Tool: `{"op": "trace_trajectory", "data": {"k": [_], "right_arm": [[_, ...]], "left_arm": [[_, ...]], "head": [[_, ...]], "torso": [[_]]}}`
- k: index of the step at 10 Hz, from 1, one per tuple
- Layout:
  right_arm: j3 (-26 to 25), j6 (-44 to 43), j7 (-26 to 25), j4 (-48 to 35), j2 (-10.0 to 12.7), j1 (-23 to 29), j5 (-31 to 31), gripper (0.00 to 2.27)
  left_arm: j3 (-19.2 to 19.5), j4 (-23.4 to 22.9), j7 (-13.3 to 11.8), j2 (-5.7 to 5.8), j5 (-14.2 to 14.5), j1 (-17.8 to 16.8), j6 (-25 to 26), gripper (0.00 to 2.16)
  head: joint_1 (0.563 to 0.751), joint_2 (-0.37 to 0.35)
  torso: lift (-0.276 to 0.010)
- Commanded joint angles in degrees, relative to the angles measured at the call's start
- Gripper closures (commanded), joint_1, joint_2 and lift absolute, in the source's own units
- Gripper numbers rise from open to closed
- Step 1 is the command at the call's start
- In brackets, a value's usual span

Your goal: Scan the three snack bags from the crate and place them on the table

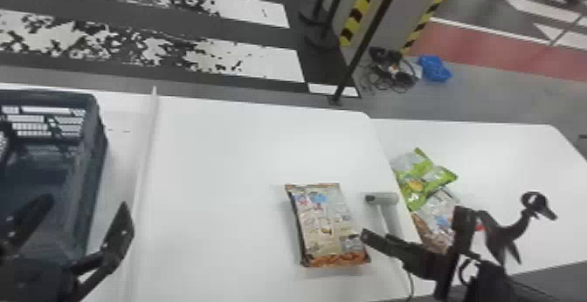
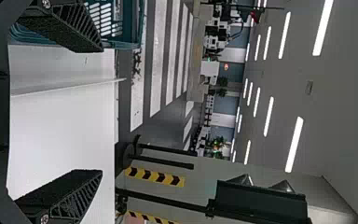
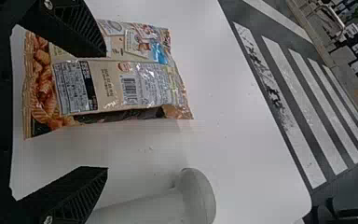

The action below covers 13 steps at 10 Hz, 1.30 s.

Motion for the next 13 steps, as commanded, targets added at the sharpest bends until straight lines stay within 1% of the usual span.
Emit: {"op": "trace_trajectory", "data": {"k": [1, 3, 4, 6, 7, 8, 9, 10, 12, 13], "right_arm": [[0.6, 4.9, 0.9, 1.6, -0.3, -2.0, -0.4, 0.06], [3.1, 5.3, 1.2, 5.3, -1.0, -4.6, -0.4, 0.06], [4.8, 4.6, 2.2, 8.2, -1.4, -6.3, -0.1, 0.06], [8.2, -1.0, 5.4, 14.3, -2.0, -9.1, 0.3, 0.07], [10.2, -2.5, 7.3, 16.2, -2.2, -10.1, 1.6, 0.31], [11.7, -3.2, 8.7, 17.8, -2.2, -11.2, 4.1, 1.19], [12.8, -4.4, 8.8, 18.6, -2.2, -11.6, 6.1, 2.11], [12.8, -6.7, 9.8, 18.7, -2.1, -11.3, 6.1, 2.23], [11.3, -7.7, 10.5, 16.7, -2.1, -9.6, 4.1, 2.23], [10.3, -6.3, 10.6, 12.7, -2.0, -7.5, 2.4, 2.23]], "left_arm": [[0.3, 0.1, 0.0, 0.17, 0.1, -0.1, 0.0, 0.07], [0.4, 0.1, -0.1, 0.17, 0.1, -0.3, 0.0, 0.07], [0.3, 0.0, -0.1, 0.26, 0.1, -0.4, 0.0, 0.07], [0.3, -0.1, -0.1, 0.17, 0.1, -0.4, 0.7, 0.07], [0.3, -0.1, -0.1, 0.17, 0.1, -0.4, 0.9, 0.07], [0.3, -0.1, -0.1, 0.17, 0.1, -0.4, 0.9, 0.07], [0.3, -0.1, -0.1, 0.17, 0.2, -0.4, 0.9, 0.07], [0.3, 0.1, -0.1, 0.17, 0.3, -0.7, 0.9, 0.07], [0.4, 0.8, -0.1, 0.17, 0.5, -1.0, 0.7, 0.07], [0.5, 0.8, -0.1, 0.17, 0.5, -1.0, 0.7, 0.07]], "head": [[0.695, -0.350], [0.695, -0.350], [0.695, -0.350], [0.695, -0.350], [0.695, -0.331], [0.695, -0.322], [0.695, -0.303], [0.695, -0.296], [0.695, -0.289], [0.695, -0.290]], "torso": [[-0.037], [-0.037], [-0.037], [-0.037], [-0.037], [-0.037], [-0.037], [-0.037], [-0.037], [-0.037]]}}
